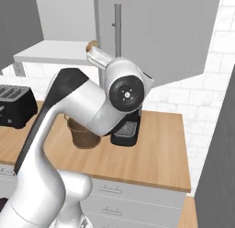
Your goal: Open the cabinet, pick up the bread from the cabinet and place it in the basket. Then move the basket to the dining counter.
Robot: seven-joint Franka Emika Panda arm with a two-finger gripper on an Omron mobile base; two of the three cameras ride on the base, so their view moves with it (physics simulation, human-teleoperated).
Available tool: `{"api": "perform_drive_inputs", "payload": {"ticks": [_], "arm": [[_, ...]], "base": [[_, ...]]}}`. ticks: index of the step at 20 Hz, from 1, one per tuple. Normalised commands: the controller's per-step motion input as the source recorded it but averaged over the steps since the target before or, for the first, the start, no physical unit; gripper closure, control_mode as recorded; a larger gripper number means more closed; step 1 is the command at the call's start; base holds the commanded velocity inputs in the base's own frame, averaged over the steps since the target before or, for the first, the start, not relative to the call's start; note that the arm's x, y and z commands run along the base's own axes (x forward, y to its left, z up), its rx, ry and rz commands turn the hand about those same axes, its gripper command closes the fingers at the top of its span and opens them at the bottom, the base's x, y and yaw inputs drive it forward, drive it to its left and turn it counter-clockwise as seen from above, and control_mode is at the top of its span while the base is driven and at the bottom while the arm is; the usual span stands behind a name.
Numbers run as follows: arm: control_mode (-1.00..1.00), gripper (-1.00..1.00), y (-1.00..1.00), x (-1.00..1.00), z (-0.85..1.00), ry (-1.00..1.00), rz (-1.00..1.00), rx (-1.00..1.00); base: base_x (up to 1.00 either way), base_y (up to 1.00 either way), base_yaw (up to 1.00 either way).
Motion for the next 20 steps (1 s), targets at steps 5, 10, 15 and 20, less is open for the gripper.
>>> {"api": "perform_drive_inputs", "payload": {"ticks": [5, 10, 15, 20], "arm": [[-1.0, -1.0, 0.34, -0.99, -0.27, 0.0, -0.09, -0.09], [-1.0, -1.0, 0.99, -0.41, -0.31, 0.18, -0.17, -0.27], [-1.0, -1.0, 0.86, -0.35, -0.02, 0.28, -0.1, -0.14], [-1.0, -1.0, 1.0, 0.36, -0.05, 0.37, -0.18, -0.05]], "base": [[0.0, 0.0, 0.0], [0.0, 0.0, 0.0], [0.0, 0.0, 0.0], [0.0, 0.0, 0.0]]}}
